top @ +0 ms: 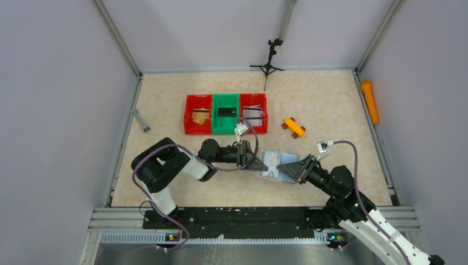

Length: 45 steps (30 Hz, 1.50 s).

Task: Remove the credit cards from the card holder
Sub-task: Remove the credit card from the card holder, then place the credit card in the storage box.

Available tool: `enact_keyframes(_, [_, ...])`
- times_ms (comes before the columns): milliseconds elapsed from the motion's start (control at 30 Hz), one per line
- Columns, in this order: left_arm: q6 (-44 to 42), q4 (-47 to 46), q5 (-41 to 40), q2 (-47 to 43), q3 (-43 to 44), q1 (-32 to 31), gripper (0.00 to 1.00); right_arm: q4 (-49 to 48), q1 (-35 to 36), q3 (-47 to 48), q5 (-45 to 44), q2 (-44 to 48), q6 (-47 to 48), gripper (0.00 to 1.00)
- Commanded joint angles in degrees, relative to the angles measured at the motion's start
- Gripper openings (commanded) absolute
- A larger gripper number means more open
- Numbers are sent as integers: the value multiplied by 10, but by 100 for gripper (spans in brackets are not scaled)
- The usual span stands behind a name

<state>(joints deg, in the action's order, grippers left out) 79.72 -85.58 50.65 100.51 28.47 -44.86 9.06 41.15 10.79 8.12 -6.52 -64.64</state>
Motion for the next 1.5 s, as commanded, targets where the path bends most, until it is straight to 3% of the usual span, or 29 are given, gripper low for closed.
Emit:
enact_keyframes(0, [11,-72,1,-26,16,2,0,-2,3,20,-13,-2,3,0])
enact_keyframes(233, [15,-72,4,-38,0,25,9,100,3,57,-74,6,28,0])
enact_keyframes(433, [21,-70,12,-54,-11,53,7,124,3,89,-96,-4,56,0])
enact_keyframes(600, [1,-15,20,-87,-21,82,7,102,3,115,-95,-46,84,0])
enact_keyframes(733, [-35,69,19,-121,-18,89,7,58,3,129,-83,-103,95,0])
enact_keyframes(1000, [-150,322,-16,-207,2,113,6,6,3,152,-73,-173,105,0])
enact_keyframes(1167, [-274,594,-88,-275,49,133,6,-10,-4,177,-93,-216,120,0])
enact_keyframes(1233, [-301,661,-112,-296,70,146,6,-15,-13,191,-89,-244,130,0])
enact_keyframes(1367, [-339,771,-147,-309,105,164,6,-69,-45,206,-47,-304,136,0])
enact_keyframes(1467, [-343,787,-145,-305,108,178,6,-120,-80,223,1,-362,137,0])
